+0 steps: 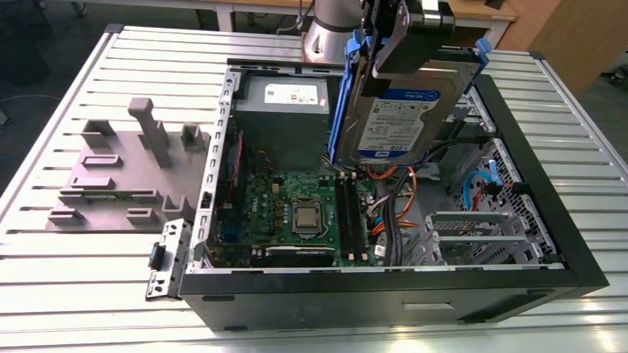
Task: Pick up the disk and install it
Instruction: 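Insert the disk into the insertion slot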
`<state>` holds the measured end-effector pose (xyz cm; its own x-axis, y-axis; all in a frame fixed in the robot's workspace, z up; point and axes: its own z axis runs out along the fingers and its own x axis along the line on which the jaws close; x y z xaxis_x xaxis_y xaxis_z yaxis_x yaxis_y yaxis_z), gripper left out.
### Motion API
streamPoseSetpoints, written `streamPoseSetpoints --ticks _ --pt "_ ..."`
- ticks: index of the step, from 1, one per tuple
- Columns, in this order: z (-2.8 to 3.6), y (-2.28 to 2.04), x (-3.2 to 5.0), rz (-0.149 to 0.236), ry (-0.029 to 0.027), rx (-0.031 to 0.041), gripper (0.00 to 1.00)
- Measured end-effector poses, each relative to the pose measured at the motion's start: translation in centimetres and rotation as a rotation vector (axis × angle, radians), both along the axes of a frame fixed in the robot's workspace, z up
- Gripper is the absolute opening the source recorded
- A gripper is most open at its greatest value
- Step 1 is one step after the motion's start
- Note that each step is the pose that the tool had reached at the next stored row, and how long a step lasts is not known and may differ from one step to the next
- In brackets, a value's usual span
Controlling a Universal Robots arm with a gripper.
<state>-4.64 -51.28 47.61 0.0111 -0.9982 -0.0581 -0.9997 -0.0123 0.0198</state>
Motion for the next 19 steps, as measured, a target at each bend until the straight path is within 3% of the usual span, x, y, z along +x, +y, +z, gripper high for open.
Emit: streamPoseSetpoints --ticks 8,14,19 --pt "-0.01 -0.06 0.0 0.0 0.0 -0.0006 0.37" --pt "-0.07 -0.5 0.0 0.0 0.0 -0.0021 0.37" --pt "-0.15 -0.78 0.14 0.0 0.0001 -0.0077 0.37"
